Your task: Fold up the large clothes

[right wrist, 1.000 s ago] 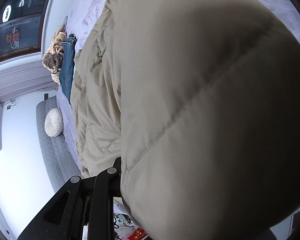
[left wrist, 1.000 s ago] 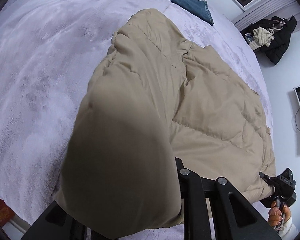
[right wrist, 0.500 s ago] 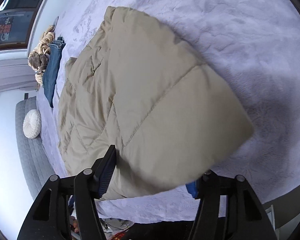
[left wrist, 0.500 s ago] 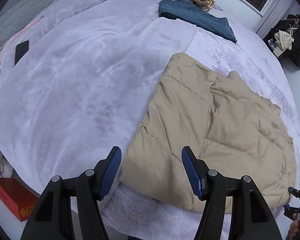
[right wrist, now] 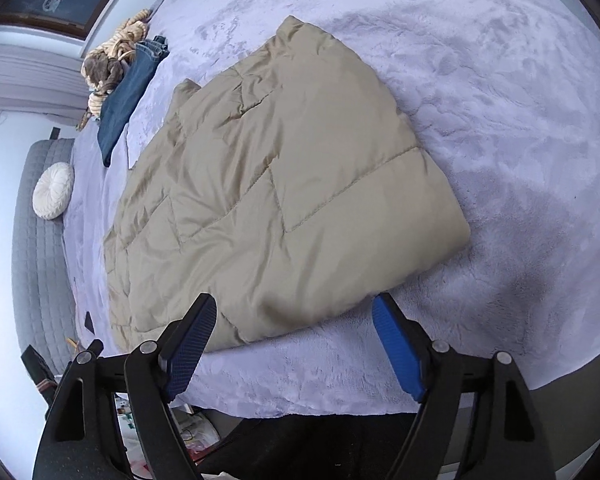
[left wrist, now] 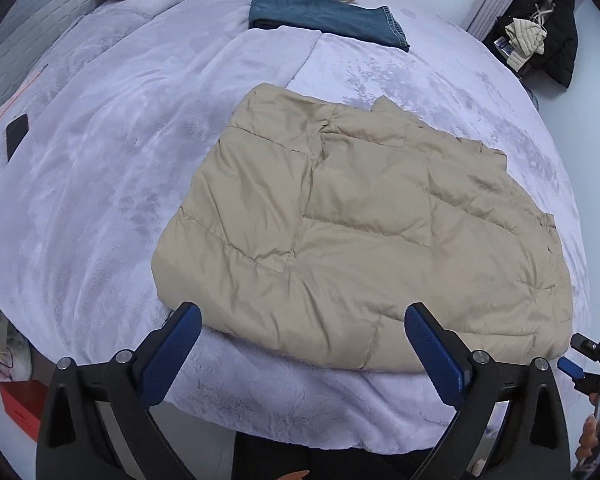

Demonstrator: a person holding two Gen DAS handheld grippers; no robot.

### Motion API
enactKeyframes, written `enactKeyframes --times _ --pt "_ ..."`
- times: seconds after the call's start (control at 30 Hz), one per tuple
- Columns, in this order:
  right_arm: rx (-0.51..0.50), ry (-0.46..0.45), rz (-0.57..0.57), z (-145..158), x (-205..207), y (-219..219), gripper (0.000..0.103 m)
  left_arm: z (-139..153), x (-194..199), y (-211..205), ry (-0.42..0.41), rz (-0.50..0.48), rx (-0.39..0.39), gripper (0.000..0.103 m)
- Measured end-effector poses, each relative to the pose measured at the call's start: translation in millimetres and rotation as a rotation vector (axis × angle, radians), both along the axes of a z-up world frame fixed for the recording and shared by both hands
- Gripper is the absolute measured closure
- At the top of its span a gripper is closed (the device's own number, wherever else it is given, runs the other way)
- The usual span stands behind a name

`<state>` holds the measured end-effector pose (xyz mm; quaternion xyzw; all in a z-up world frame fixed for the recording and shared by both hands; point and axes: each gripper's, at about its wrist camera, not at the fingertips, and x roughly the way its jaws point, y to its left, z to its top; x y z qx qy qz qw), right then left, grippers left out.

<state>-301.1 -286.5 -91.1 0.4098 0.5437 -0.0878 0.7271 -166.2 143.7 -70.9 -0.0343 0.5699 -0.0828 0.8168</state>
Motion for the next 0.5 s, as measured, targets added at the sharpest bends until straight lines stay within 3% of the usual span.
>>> enactKeyframes --times 0.5 --pt "-0.07 0.009 0.095 9 48 76 0.019 -10 32 26 0.05 -0.082 0.014 0.001"
